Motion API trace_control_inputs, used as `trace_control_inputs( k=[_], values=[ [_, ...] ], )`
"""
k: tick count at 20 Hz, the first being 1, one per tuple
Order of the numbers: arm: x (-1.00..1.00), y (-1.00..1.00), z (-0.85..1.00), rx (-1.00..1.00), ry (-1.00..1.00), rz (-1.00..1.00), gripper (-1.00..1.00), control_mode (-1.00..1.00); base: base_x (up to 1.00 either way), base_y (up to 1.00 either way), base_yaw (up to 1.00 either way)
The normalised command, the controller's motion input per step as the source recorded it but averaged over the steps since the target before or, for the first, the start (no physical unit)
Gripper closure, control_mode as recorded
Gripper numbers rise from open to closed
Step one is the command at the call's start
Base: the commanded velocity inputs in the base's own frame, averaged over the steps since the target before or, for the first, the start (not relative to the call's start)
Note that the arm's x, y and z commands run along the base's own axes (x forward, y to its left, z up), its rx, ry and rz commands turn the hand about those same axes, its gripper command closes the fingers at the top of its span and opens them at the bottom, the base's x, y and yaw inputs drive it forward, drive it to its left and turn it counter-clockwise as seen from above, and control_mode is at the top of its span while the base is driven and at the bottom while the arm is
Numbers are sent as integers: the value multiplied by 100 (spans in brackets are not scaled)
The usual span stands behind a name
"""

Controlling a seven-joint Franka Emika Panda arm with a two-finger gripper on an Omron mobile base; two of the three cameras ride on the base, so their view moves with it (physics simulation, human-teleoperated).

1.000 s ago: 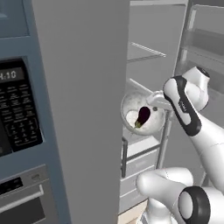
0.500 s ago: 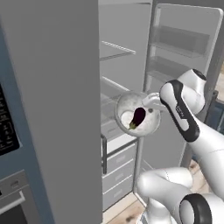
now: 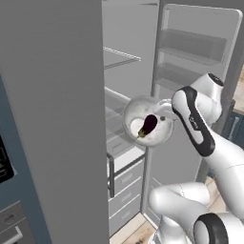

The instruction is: Move the glass cup from next to the sink to the open cabinet. Then, move the bowl with the eggplant to the fridge to clear the area for faucet cleaning.

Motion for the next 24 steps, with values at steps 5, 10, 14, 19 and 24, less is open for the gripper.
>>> trace_control_inputs(
  k=[5, 10, 14, 19, 24],
  values=[
    [3, 31, 49, 1, -1, -47, 100, -100, 0, 0, 0],
    [1, 0, 57, 13, 0, -56, 100, -100, 0, 0, 0],
    [0, 0, 93, 27, 1, -43, 100, -100, 0, 0, 0],
    [10, 0, 59, 39, 6, -32, 100, -100, 0, 0, 0],
    [10, 0, 28, 43, 7, -19, 100, -100, 0, 0, 0]
  ],
)
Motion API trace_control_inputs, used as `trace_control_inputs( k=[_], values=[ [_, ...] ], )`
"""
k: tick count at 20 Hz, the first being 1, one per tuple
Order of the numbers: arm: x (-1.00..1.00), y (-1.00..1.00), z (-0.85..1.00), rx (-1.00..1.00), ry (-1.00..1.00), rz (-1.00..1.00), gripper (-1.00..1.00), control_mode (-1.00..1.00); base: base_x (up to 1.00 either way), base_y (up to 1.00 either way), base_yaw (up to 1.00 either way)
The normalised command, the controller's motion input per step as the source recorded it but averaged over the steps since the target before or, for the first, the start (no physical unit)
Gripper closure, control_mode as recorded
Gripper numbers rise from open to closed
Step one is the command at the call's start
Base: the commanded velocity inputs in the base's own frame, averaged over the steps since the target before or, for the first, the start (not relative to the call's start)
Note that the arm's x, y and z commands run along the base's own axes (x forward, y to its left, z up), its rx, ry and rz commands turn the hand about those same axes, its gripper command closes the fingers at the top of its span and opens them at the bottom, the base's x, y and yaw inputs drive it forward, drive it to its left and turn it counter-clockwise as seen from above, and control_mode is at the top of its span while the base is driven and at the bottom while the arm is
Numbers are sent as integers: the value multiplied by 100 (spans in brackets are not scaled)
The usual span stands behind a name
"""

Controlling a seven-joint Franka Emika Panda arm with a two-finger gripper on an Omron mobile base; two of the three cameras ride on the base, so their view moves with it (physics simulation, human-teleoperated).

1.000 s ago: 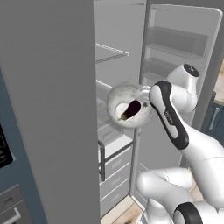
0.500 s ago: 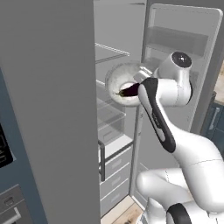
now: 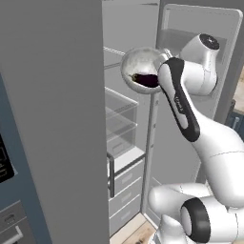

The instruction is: Move the glass cup from next to the sink to the open cabinet. Then, move the bowl with the eggplant to the fridge to clear the area for faucet cleaning.

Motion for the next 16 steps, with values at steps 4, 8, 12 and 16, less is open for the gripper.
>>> trace_control_inputs(
  k=[4, 8, 12, 16],
  values=[
    [5, 0, 6, 27, 4, -8, 100, -100, 0, 0, 0],
    [13, 10, 0, 0, 0, 0, 100, -100, 0, 0, 0],
    [69, 33, 1, 0, 0, 0, 100, -100, 0, 0, 0],
    [89, 14, 27, 2, 4, -2, 100, -100, 0, 0, 0]
  ],
)
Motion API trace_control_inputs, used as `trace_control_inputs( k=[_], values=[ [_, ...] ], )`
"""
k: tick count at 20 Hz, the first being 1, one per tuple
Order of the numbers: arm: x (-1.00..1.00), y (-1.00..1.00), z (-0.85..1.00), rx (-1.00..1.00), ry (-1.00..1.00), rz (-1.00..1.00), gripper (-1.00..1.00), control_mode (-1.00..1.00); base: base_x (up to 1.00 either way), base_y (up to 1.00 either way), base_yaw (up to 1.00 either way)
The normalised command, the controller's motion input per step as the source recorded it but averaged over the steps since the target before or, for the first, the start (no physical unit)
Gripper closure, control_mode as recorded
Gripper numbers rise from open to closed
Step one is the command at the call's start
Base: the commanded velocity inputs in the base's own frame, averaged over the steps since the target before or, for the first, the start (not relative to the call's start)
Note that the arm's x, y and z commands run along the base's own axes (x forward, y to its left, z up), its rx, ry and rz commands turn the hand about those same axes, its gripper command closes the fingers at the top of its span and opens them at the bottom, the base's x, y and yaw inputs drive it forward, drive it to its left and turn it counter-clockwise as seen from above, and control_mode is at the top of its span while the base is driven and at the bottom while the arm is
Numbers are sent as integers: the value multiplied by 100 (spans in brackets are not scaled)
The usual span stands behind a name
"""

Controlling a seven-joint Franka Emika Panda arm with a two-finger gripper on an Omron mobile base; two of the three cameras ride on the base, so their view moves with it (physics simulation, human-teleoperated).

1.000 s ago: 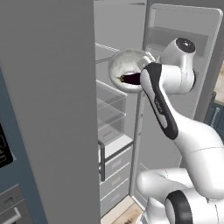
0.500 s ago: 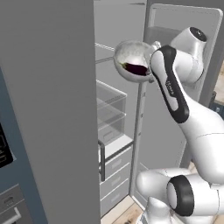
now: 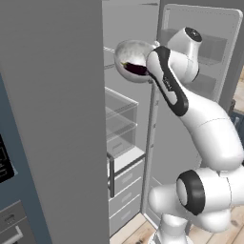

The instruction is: Move the glass cup from next to the sink to the open cabinet. Then, move the bowl with the eggplant to the fridge to clear the area for faucet cleaning.

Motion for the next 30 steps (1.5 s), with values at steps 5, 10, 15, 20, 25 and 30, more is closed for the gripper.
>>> trace_control_inputs(
  k=[5, 10, 15, 20, 25, 30],
  values=[
    [49, 2, 68, 1, 12, 0, 100, -100, 0, 0, 0],
    [-3, 0, -62, -1, 14, 0, 100, -100, 0, 0, 0],
    [-32, 0, -95, 0, 9, 0, 100, -100, 0, 0, 0],
    [-6, 20, -86, -1, 2, 0, 100, -100, 0, 0, 0],
    [30, 16, -60, -3, 0, 0, 100, -100, 0, 0, 0],
    [98, 2, -8, 0, 0, -1, 100, -100, 0, 0, 0]
  ],
)
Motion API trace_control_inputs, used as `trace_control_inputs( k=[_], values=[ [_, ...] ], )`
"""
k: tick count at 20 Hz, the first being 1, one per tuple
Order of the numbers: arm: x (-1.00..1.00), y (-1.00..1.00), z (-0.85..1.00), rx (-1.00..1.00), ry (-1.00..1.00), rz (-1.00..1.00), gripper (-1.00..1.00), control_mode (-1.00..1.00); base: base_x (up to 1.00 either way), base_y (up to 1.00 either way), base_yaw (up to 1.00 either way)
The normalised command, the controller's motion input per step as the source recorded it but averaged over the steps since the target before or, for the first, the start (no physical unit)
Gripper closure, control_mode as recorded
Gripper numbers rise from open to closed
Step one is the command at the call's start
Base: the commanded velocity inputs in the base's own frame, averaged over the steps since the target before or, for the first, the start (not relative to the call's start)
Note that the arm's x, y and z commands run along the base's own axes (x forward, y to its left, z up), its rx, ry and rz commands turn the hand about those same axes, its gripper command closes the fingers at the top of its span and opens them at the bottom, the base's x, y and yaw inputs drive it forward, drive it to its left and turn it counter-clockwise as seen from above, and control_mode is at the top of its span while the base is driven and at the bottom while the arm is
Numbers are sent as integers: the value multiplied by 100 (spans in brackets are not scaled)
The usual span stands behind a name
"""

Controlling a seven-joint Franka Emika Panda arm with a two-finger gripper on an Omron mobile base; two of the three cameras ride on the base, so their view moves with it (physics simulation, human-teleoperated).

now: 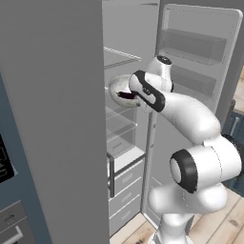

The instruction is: Move the glass cup from next to the sink to the open cabinet. Then, move the bowl with the eggplant to the fridge to clear the area for faucet cleaning.

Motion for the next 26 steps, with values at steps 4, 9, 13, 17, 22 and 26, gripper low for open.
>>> trace_control_inputs(
  k=[4, 9, 13, 17, 22, 26],
  values=[
    [70, 27, 0, 0, 10, 0, 100, -100, 0, 0, 0],
    [24, 29, -19, 0, 11, 5, 100, -100, 0, 0, 0],
    [15, 25, -35, -2, 1, 4, 100, -100, 0, 0, 0],
    [9, 23, -48, -8, 0, 3, 100, -100, 0, 0, 0],
    [49, 22, -20, -3, -9, 0, 100, -100, 0, 0, 0],
    [56, 17, -19, 0, -10, 0, 100, -100, 0, 0, 0]
  ],
)
